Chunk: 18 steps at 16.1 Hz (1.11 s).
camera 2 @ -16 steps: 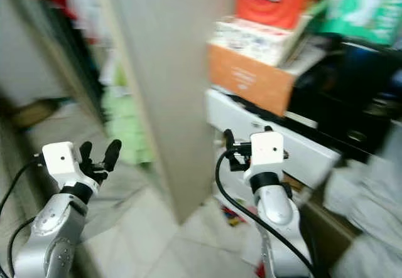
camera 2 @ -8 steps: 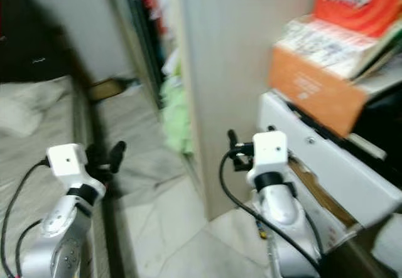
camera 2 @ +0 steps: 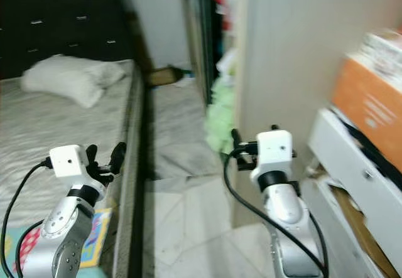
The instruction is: Clean up the room
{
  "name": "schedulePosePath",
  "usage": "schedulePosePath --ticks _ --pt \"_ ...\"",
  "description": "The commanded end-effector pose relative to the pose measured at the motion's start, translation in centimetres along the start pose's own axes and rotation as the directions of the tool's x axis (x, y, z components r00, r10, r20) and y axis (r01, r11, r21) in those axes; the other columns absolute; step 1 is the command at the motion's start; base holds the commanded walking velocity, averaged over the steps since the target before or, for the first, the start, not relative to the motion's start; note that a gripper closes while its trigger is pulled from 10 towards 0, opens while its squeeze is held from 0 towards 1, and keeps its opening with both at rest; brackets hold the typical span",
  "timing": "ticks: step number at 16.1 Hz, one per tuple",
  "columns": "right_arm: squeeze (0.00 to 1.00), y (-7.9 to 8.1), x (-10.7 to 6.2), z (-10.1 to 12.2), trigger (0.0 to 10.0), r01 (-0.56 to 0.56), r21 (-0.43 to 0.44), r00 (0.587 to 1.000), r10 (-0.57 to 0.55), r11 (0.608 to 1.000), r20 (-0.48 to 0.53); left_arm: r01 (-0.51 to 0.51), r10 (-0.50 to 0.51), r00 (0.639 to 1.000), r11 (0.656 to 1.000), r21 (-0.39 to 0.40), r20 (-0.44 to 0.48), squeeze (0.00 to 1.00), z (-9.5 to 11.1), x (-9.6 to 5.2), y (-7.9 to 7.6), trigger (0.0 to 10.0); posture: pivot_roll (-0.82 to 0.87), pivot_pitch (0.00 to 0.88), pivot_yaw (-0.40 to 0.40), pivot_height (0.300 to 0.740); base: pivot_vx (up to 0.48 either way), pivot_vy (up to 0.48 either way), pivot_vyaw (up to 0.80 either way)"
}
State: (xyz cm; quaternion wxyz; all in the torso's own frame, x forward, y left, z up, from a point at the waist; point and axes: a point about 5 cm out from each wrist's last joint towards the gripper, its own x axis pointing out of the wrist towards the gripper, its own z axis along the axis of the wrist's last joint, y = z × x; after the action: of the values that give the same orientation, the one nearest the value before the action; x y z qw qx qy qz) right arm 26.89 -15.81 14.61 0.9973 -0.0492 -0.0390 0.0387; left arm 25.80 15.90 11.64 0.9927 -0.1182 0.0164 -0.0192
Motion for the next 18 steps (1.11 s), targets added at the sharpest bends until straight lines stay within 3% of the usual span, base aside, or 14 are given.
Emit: schedulePosePath --ticks 1,18 --pt "0.00 1.0 0.3 0.4 10.0 -0.040 0.024 0.999 0.040 0.999 0.016 -0.033 0.033 0.999 0.999 0.022 0.010 0.00 0.3 -0.1 0.9 10.0 -0.09 0.012 0.057 0.740 0.000 0.000 0.80" --pt "0.00 1.7 1.1 0.9 10.0 -0.093 0.042 0.994 0.091 0.995 0.056 -0.128 0.126 0.991 0.990 0.063 0.040 0.00 0.7 0.0 2.2 10.0 -0.07 0.002 0.056 0.740 0.000 0.000 0.80"
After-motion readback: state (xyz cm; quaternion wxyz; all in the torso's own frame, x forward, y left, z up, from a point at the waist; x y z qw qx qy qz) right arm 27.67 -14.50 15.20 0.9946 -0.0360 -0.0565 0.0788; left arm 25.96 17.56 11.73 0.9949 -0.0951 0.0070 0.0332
